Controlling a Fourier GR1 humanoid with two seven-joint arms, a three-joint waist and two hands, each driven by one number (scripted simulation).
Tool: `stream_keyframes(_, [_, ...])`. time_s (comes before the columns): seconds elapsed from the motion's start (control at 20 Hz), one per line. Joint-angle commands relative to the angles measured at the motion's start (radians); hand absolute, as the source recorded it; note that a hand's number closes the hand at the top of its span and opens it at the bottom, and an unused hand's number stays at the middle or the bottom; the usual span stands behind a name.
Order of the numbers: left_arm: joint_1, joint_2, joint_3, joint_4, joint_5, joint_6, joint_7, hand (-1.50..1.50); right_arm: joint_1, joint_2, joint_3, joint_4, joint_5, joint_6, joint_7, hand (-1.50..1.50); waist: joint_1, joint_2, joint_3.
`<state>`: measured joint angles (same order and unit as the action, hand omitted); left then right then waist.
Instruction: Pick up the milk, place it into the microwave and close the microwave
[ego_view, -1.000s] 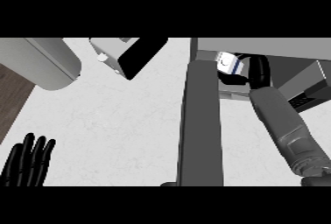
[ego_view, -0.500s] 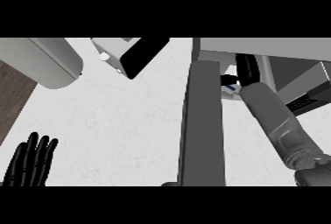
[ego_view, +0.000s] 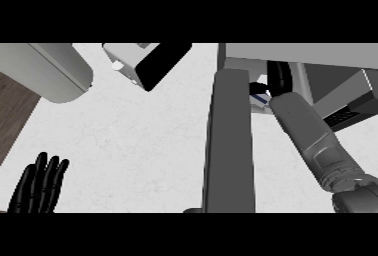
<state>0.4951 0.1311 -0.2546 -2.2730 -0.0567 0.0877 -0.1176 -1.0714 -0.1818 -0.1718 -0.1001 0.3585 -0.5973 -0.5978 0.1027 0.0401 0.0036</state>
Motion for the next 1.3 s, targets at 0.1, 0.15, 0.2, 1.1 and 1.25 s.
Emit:
stream_keyframes(0.1, [-0.004, -0.009, -0.019, 0.026, -0.027, 0.008, 0.002, -1.5, 0.009, -0.025, -0.033, -0.013, -0.026, -0.008, -0.027, -1.5, -0.013, -0.001, 0.0])
stream_keyframes(0.15, [0.048, 0.002, -0.037, -0.007, -0.022, -0.008, -0.025, -1.5, 0.01, -0.021, -0.04, -0.011, -0.031, -0.038, -0.018, -1.5, 0.0, -0.004, 0.0])
stream_keyframes(0.2, [0.022, -0.034, -0.079, 0.018, -0.081, 0.031, -0.025, -1.5, 0.035, -0.014, -0.038, -0.017, -0.029, -0.026, -0.057, -1.5, -0.015, -0.005, 0.001])
stream_keyframes(1.1, [0.036, -0.028, -0.077, 0.016, -0.073, 0.029, -0.003, -1.5, 0.085, -0.112, -0.135, -0.036, -0.12, 0.208, -0.184, -1.5, -0.046, -0.017, -0.001])
stream_keyframes(1.25, [0.046, -0.023, -0.074, -0.03, -0.058, 0.026, 0.013, -1.5, 0.079, -0.159, -0.162, -0.03, -0.148, 0.298, -0.177, -1.5, -0.038, -0.015, -0.001])
